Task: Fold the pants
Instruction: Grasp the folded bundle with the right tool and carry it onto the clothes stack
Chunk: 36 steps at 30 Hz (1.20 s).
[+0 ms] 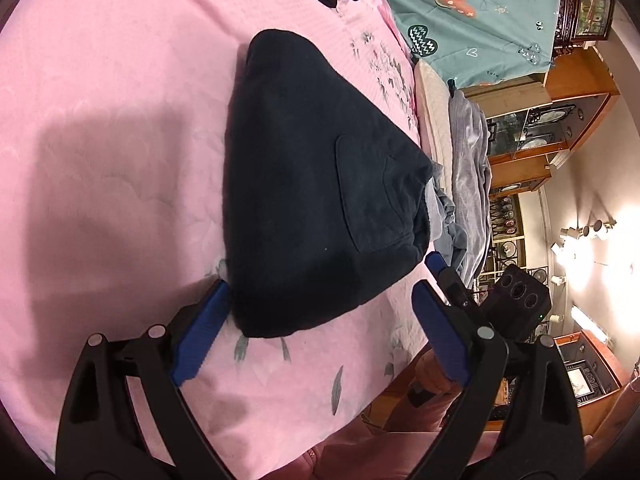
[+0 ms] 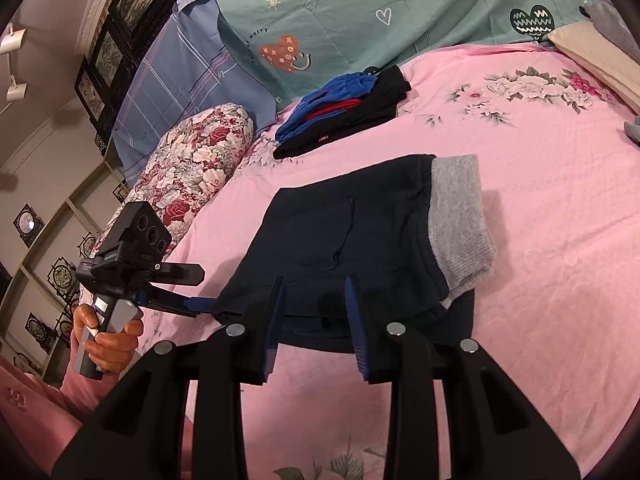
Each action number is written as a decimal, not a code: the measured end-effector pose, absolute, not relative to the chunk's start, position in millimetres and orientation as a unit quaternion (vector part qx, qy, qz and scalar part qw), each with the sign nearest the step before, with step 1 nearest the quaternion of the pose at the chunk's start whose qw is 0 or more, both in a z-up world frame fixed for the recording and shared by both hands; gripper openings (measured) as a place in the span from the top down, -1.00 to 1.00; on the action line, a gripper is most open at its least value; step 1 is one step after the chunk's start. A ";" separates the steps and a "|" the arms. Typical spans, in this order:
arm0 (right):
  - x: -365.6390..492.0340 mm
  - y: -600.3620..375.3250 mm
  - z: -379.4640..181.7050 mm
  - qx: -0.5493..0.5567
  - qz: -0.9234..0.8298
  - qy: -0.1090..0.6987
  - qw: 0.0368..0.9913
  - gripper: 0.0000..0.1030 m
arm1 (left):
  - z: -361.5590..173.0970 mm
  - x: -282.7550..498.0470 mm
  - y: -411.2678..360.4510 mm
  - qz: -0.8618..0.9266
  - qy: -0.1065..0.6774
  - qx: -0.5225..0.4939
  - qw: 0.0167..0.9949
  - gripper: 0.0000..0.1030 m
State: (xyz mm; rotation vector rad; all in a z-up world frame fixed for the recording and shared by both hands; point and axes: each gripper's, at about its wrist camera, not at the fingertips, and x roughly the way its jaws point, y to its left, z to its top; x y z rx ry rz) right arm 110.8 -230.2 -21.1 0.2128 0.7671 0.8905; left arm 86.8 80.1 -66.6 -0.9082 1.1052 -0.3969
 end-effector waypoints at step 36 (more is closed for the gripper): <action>264.1 -254.3 -69.9 0.199 0.407 0.570 0.685 -0.25 | -58.0 113.3 35.6 -0.186 0.466 -0.283 0.817 -0.96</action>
